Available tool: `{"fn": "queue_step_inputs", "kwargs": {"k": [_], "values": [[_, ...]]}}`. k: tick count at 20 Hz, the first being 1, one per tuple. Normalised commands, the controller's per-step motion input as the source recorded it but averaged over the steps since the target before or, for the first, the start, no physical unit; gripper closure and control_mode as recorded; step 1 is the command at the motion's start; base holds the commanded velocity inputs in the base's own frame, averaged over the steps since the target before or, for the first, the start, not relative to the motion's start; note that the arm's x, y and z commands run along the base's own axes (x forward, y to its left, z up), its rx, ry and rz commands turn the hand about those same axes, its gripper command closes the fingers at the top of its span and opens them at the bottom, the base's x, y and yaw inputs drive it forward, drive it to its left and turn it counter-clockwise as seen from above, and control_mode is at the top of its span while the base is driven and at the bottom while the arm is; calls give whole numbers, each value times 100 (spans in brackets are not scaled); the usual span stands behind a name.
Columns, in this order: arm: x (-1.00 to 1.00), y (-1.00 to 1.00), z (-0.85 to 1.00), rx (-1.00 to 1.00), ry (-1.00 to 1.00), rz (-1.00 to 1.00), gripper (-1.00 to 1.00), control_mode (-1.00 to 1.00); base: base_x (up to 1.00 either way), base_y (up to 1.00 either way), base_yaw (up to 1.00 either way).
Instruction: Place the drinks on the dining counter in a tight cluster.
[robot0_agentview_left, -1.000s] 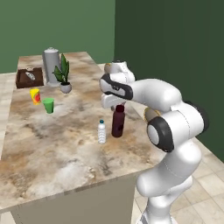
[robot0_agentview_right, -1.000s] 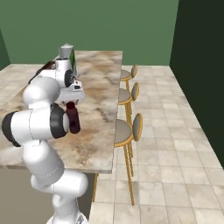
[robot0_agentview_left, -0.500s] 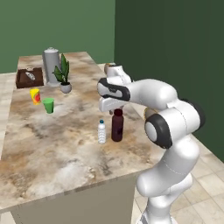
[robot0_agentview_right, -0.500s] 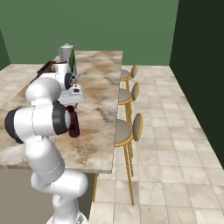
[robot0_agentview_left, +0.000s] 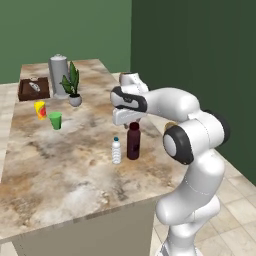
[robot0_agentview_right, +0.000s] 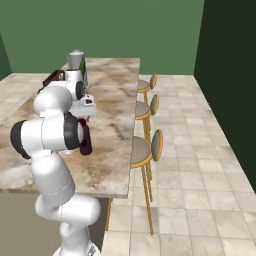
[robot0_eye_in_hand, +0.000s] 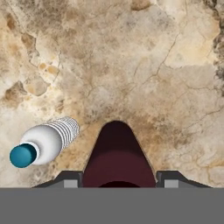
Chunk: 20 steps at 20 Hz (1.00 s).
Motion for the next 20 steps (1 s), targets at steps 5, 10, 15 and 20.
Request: {"fn": "queue_step_inputs", "kwargs": {"k": [5,10,15,20], "values": [[0,0,0,0,0,0,100,-100,0,0,0],[0,0,0,0,0,0,100,-100,0,0,0],[0,0,0,0,0,0,-100,-100,0,0,0],[0,0,0,0,0,0,-100,-100,0,0,0]]}}
